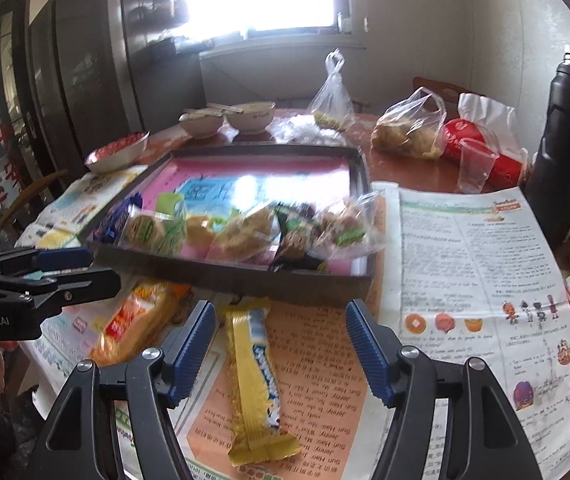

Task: Organize snacks
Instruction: 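Withdraw both open tools from the tray toward the remaining snacks, then grasp the yellow rice-cracker bag with the left tool while the right tool grasps the yellow candy bar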

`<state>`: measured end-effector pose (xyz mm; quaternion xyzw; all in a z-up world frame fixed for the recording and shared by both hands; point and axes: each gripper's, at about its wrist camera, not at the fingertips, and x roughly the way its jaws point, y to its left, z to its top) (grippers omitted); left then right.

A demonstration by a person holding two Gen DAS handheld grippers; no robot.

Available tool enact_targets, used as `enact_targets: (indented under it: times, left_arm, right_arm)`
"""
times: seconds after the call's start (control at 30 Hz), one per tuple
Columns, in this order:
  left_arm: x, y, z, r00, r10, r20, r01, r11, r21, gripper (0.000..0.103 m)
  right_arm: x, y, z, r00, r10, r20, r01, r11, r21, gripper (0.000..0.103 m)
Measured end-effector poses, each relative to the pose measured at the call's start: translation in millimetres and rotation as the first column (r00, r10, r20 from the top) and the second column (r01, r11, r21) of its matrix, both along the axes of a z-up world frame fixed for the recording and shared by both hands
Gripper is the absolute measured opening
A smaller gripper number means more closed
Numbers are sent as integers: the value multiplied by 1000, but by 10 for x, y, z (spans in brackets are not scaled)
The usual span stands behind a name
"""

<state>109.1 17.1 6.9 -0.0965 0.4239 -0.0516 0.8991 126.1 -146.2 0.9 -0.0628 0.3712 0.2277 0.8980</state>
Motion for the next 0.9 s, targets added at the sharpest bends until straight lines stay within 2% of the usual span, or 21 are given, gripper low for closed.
enact_targets:
  times: [0.47,0.77,0.9]
  left_arm:
    - [53,-167,-240,996,-41,-76,41,999,1,75]
    - [109,-204,-342,994,-34,-104,35,999,10,75]
    - [121,-230,-348,995,-26,-98,29,999,23,74]
  right_arm:
    - [-4,125,-306,998,44,-38,-47,997,-67,65]
    - [-9,168,-370,998,64,-12,-65,994,-84,42]
    - [-1,164,-368,997,77,-14,-77,995,-60,22]
